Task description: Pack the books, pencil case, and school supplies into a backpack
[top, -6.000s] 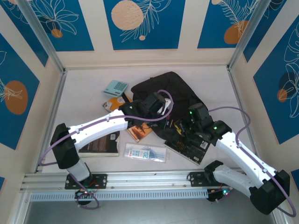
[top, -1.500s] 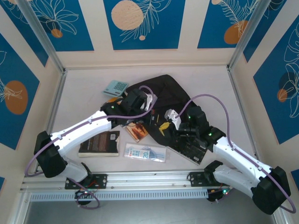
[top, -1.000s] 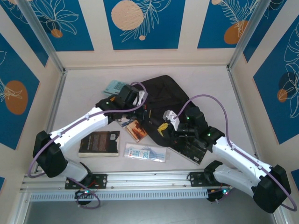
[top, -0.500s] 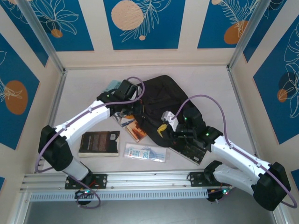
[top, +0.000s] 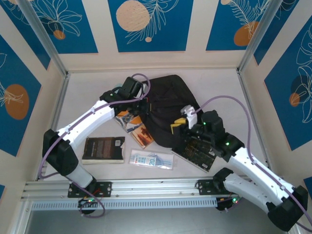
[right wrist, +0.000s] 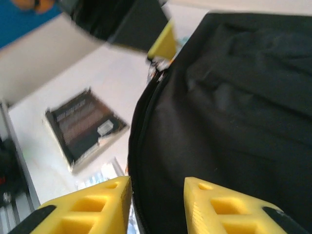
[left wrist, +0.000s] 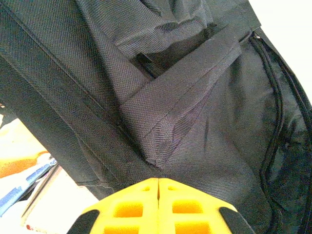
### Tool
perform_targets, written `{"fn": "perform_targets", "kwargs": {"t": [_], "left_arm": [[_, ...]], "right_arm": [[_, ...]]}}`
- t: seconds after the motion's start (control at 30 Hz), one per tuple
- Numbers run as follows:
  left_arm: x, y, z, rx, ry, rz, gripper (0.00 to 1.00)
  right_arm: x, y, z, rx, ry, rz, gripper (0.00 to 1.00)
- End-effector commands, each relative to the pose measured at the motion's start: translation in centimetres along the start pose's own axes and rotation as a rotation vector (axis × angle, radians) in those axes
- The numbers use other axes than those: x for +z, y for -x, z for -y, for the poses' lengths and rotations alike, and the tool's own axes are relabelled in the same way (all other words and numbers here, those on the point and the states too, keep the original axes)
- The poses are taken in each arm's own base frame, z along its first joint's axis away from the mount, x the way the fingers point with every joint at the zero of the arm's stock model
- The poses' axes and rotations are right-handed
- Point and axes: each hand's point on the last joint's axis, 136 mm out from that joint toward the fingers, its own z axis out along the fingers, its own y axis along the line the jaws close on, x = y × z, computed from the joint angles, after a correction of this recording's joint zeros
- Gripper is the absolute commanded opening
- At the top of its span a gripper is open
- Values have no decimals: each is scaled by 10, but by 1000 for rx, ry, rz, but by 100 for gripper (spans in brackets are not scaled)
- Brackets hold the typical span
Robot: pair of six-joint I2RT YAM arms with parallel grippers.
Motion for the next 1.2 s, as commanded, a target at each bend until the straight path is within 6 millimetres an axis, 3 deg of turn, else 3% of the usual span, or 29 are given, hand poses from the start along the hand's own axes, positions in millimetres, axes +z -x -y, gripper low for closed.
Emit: {"fn": "perform_targets", "kwargs": {"t": [0.0,0.17,0.3,0.5,0.67,0.9,1.17], "left_arm": [[-14,0,20,21,-110,14,0],[-3,-23,13,13,-103,-39,0],[-6,-33,-2,-10,-60,-24,0],[-3,-55,18,-9,-158,-93,0],[-4,-69,39,62,-169,-120,0],[4,-92,38,107,-146,-149,0],[5,-97,29,110,-125,-136,0]], "right_arm": [[-22,18,8,84,-73,54,38],[-36,22,33,236,-229,83,35],[-44,12,55,398,-351,-1,44],[-55,0,81,496,-503,-53,46],[-62,-24,114,657,-726,-163,45],[-46,-45,130,710,-814,-325,53],[-29,-61,170,642,-970,-473,55]]}}
